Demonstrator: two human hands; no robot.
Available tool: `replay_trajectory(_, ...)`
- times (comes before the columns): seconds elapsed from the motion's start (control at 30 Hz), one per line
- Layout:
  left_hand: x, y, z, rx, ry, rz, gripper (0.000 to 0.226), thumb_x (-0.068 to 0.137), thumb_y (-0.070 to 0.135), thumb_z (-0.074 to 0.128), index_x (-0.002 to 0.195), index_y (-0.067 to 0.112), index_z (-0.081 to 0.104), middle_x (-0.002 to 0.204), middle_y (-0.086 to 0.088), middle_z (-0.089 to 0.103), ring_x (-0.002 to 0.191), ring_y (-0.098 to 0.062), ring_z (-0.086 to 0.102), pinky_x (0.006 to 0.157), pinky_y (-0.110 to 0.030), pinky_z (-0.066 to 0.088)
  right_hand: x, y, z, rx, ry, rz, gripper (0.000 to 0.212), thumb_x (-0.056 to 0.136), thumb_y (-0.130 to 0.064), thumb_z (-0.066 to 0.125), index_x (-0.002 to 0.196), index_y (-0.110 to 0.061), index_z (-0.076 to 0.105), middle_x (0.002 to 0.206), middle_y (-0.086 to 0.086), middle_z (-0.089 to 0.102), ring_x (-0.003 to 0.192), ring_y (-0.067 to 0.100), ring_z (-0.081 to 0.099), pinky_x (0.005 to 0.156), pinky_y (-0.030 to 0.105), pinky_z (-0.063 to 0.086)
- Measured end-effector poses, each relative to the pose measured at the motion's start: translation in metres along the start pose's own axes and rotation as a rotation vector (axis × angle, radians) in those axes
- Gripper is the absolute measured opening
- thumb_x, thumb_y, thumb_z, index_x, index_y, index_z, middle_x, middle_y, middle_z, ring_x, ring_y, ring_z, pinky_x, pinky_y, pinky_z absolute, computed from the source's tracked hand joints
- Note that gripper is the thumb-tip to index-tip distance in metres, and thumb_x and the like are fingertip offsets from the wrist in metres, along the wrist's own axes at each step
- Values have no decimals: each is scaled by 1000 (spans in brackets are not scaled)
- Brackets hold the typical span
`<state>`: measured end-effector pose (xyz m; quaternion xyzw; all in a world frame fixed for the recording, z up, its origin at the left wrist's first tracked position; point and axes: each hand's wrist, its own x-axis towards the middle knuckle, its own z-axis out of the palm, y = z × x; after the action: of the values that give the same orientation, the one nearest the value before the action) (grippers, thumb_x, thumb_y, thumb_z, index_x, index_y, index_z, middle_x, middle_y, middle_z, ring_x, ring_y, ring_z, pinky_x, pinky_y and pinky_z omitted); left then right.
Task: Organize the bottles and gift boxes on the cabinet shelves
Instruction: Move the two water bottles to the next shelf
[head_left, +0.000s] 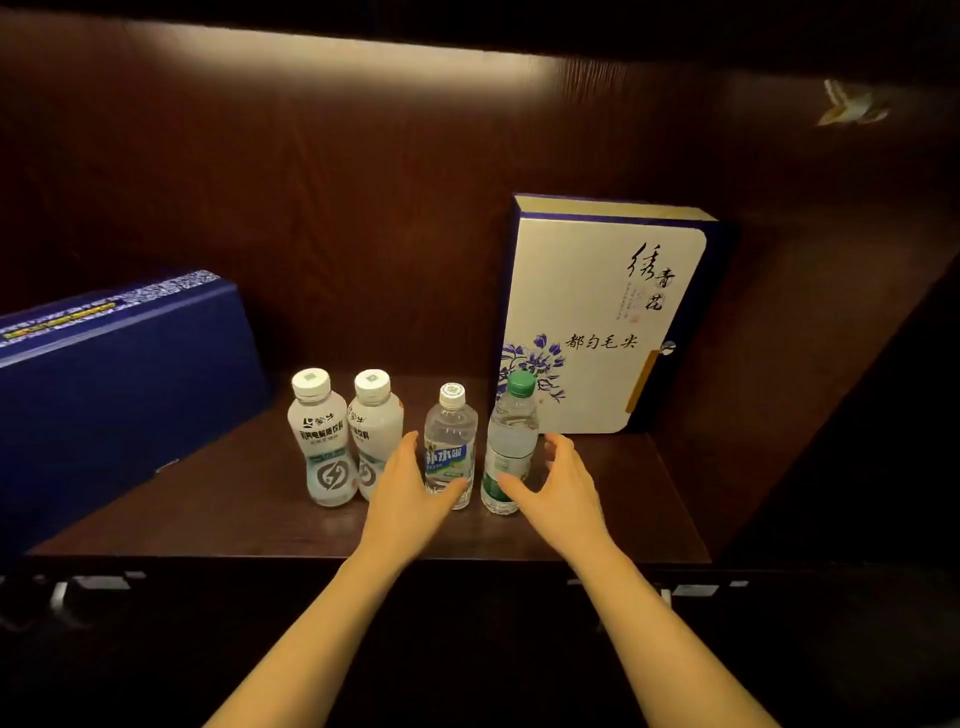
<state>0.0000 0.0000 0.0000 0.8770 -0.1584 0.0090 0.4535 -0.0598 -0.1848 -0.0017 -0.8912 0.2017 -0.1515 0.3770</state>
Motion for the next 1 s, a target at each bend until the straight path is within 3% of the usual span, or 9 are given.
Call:
replay_trajectory(0.13, 17, -1, 17, -91, 39, -20, 91, 74, 41, 82, 146, 13, 34, 142, -6, 51, 131, -21, 49, 104, -46, 44, 17, 9, 12, 84, -73, -25, 87, 71, -59, 74, 141, -31, 33, 143, -3, 48, 125, 18, 53, 96, 39, 50)
replay_trajectory(0.33, 30, -8, 41, -174, 94, -57, 82, 70, 36, 86, 137, 24, 39, 124, 10, 58, 112, -10, 58, 93, -33, 50, 29, 19, 26, 212, -74, -60, 79, 67, -64, 75, 131, -32, 42, 127, -12, 57, 111, 7, 58, 86, 24, 49)
replay_trajectory(0.43, 33, -14, 48, -181, 144, -92, 72, 70, 35, 85, 130, 26, 45, 119, 11, 62, 107, -10, 62, 90, -33, 52, 34, 23, 31, 218, -56, -61, 63, 69, -60, 76, 118, -37, 45, 115, -15, 61, 102, 5, 60, 78, 18, 46)
replay_trajectory(0.63, 35, -14, 50, -171, 177, -112, 62, 71, 35, 85, 122, 24, 50, 113, 8, 65, 103, -11, 64, 87, -35, 54, 37, 25, 34, 226, -22, -57, 55, 67, -59, 74, 110, -35, 50, 106, -15, 66, 96, 7, 64, 79, 28, 54)
replay_trajectory(0.83, 23, -11, 46, -157, 189, -102, 60, 70, 37, 86, 118, 28, 51, 106, 15, 64, 98, -7, 64, 84, -28, 52, 27, 27, 31, 235, 5, -40, 52, 69, -52, 79, 110, -34, 52, 104, -14, 68, 97, 8, 66, 81, 30, 56)
replay_trajectory(1.0, 5, -10, 40, -148, 188, -85, 57, 67, 38, 87, 114, 29, 55, 104, 12, 69, 98, -9, 67, 85, -32, 53, 9, 28, 21, 217, 40, -34, 56, 68, -51, 79, 115, -33, 53, 107, -12, 69, 100, 11, 66, 85, 35, 57)
